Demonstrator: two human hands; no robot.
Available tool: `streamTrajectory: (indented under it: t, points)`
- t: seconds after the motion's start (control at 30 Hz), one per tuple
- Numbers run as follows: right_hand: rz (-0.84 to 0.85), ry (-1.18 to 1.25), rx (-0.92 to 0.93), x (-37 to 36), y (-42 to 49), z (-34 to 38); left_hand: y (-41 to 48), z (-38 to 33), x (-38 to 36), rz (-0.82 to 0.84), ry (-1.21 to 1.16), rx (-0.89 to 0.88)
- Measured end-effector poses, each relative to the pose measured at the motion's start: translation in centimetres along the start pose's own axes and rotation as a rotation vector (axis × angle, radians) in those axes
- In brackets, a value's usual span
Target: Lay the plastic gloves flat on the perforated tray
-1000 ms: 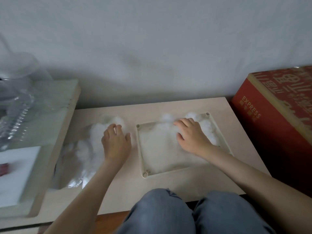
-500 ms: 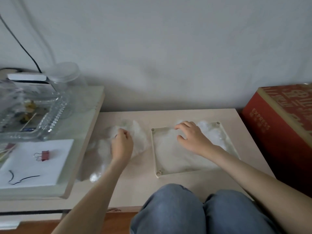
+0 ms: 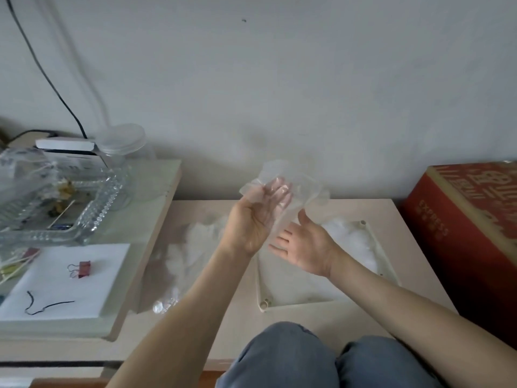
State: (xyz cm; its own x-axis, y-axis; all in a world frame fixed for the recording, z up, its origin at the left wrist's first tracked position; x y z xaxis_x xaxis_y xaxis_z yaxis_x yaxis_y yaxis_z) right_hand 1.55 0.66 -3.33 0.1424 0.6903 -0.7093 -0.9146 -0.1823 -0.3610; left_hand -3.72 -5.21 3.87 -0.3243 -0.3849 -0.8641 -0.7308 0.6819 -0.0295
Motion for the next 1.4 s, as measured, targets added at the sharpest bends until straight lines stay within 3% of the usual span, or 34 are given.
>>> streamTrajectory:
  t: [0.17,0.47,0.53,0.67,0.8,0.97,1.17,1.4]
  points:
    - [0.038,0.137,0.278,2.5,-1.1,4.0,0.5,1.9,0.6,0.018,0.031,0.046]
    - [-0.220,-0.205,0.357,8.8,-4.8,6.1,0.4,5.6,7.3,-0.129,0.053,0.356]
    - [-0.299,-0.283,0.357,10.5,-5.3,5.9,0.5,6.4,8.4,-0.159,0.230,0.418]
    - [-0.461,-0.670,0.301,12.6,-6.2,5.4,1.1,7.1,9.3,-0.221,0.734,0.403]
    - [-0.492,-0.891,0.231,13.7,-6.7,5.2,1.1,7.3,11.3,-0.400,0.942,0.335]
    - [-0.478,-0.931,0.183,14.2,-6.9,5.2,0.6,6.7,12.0,-0.520,1.248,0.256]
    - [-0.535,-0.884,0.143,15.4,-7.2,5.2,1.0,5.9,11.3,-0.463,1.609,0.139]
    - [-0.552,-0.904,0.118,16.0,-7.8,5.8,1.0,6.0,10.3,-0.394,2.046,0.191]
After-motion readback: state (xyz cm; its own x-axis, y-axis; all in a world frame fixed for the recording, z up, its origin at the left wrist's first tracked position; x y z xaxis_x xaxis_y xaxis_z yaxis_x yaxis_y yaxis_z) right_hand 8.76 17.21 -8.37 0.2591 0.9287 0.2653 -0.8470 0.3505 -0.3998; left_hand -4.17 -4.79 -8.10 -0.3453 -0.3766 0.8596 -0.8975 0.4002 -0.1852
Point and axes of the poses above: each hand's wrist, its own y-axis towards the middle knuckle, its own x-axis out of the back of the hand, z = x × y, the point moved 8 cm from there along y, towards the middle knuckle, and after that the axes turned 2 degrees about z, right-handed, at the moved point
